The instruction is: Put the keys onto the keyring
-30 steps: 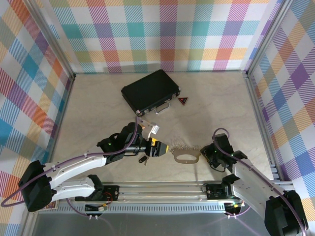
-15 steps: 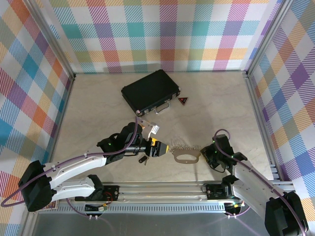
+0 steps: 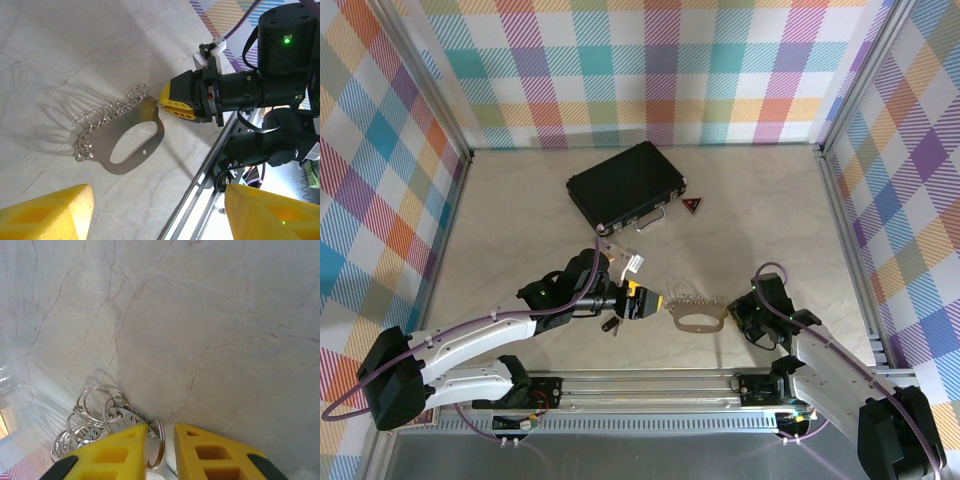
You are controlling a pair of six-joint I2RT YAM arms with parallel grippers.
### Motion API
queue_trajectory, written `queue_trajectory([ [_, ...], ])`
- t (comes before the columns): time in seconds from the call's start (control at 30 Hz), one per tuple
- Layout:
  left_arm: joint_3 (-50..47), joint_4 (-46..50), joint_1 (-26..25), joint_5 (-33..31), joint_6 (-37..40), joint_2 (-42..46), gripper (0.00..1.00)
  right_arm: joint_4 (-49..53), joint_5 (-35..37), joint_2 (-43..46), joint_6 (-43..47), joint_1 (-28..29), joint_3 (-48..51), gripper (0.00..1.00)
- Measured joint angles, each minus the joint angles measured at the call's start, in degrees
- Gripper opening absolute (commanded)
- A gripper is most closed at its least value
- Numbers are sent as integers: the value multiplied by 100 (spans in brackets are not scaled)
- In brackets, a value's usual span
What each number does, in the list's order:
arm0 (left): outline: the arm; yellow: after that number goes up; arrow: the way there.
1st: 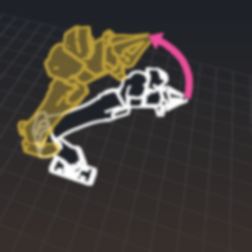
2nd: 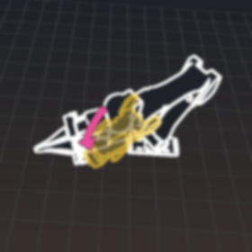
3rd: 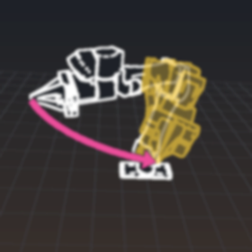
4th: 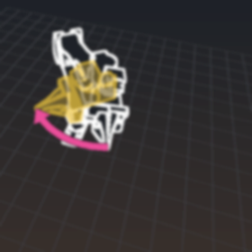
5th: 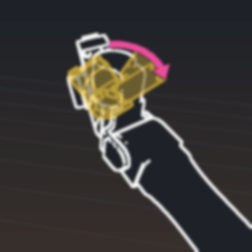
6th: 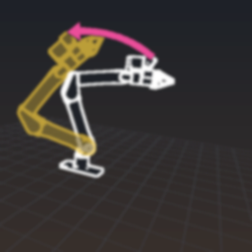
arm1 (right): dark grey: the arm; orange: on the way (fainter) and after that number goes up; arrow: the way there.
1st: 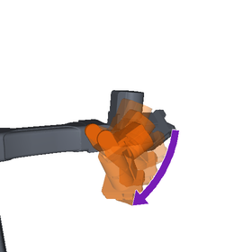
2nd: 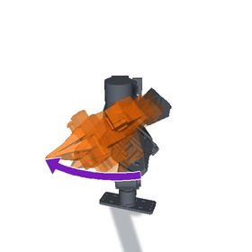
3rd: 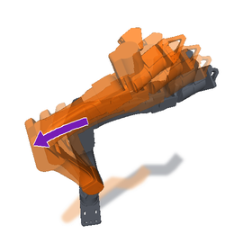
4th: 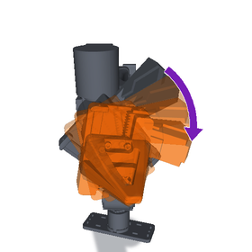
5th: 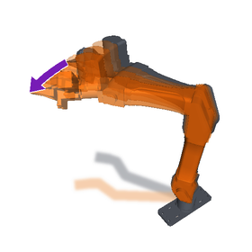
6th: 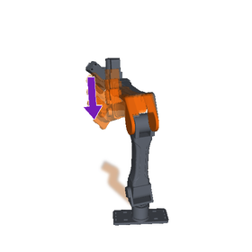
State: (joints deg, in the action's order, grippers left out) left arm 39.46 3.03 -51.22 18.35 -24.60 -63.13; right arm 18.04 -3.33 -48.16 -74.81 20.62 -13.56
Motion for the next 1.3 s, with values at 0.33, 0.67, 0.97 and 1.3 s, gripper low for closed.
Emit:
queue_trajectory([
  [0.33, 0, -2, 0, 0, 0, 0, 70, -72, -17, -39, 7, 0, 7, 12],
  [0.67, 0, -15, 0, 0, 0, 0, 70, 0, -7, 133, 68, 0, 7, 6],
  [0.97, 0, -13, 0, 0, 7, 0, 70, 754, 227, 236, 841, 2, -455, 0],
  [1.3, 291, 380, 0, -138, 402, 57, 69, 988, 531, 94, 2457, 527, -1532, 0],
])
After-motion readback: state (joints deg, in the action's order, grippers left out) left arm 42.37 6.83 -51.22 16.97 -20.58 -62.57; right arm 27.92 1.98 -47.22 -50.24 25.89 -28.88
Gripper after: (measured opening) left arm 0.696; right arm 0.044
